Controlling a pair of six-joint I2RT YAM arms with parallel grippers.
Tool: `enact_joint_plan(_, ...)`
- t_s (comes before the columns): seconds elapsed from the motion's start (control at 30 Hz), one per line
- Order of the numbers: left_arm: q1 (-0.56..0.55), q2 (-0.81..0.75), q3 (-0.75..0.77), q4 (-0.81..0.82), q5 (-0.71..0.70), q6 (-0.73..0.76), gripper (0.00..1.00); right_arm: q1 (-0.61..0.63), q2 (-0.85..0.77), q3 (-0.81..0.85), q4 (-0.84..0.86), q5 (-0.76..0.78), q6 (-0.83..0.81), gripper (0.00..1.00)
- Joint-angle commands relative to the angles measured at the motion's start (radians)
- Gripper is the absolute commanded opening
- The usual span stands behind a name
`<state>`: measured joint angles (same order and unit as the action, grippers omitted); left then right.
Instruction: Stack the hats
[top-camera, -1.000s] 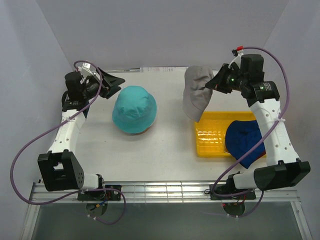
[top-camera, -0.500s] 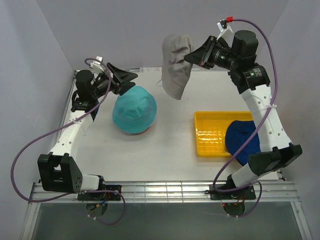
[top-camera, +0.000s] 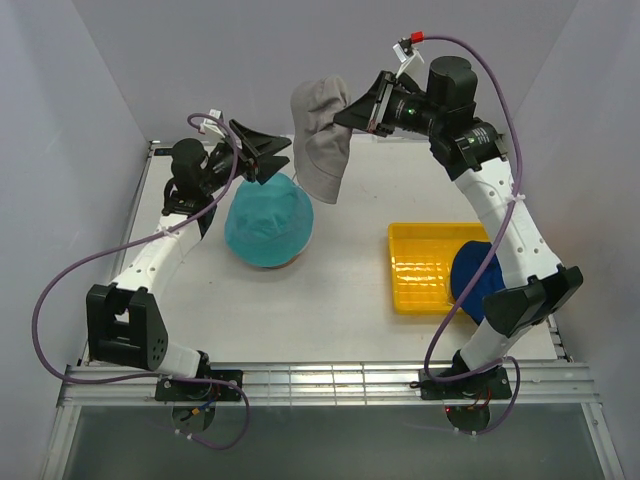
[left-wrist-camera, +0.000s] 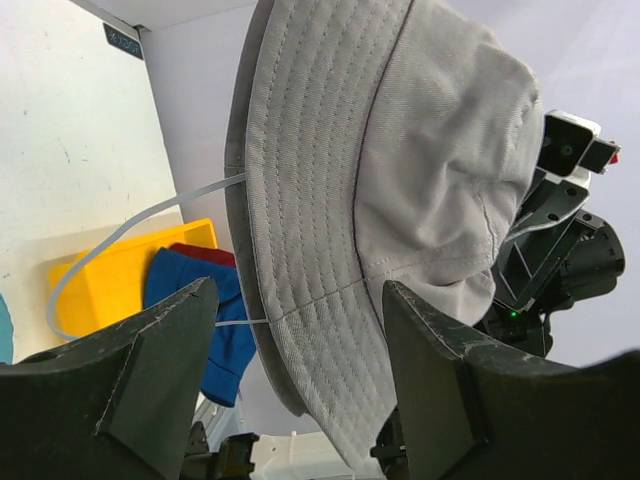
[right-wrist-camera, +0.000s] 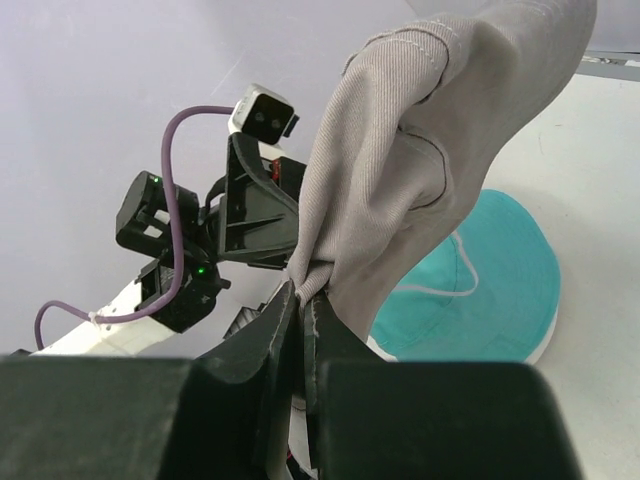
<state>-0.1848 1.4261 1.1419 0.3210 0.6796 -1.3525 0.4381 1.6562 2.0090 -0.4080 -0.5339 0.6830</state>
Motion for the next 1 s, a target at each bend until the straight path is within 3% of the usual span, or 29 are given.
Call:
enact_joint_plan(0.0, -0.018, -0.003, 0.016, 0.065, -0.018, -0.031, 0.77, 0.020, 0.001, 0.071, 0.069, -0.006, 0.013, 0.08)
enact_joint_plan(0.6, -0.021, -0.006, -0.010, 0.135, -0.009, -0.065, 0.74, 0.051, 0.010, 0.073, 0.041, 0.029, -0.011, 0.08)
enact_joint_plan(0.97, -0.019, -0.024, -0.028, 0.135, -0.006, -0.059, 0.56, 0.053, -0.004, 0.045, 0.012, 0.057, -0.048, 0.08)
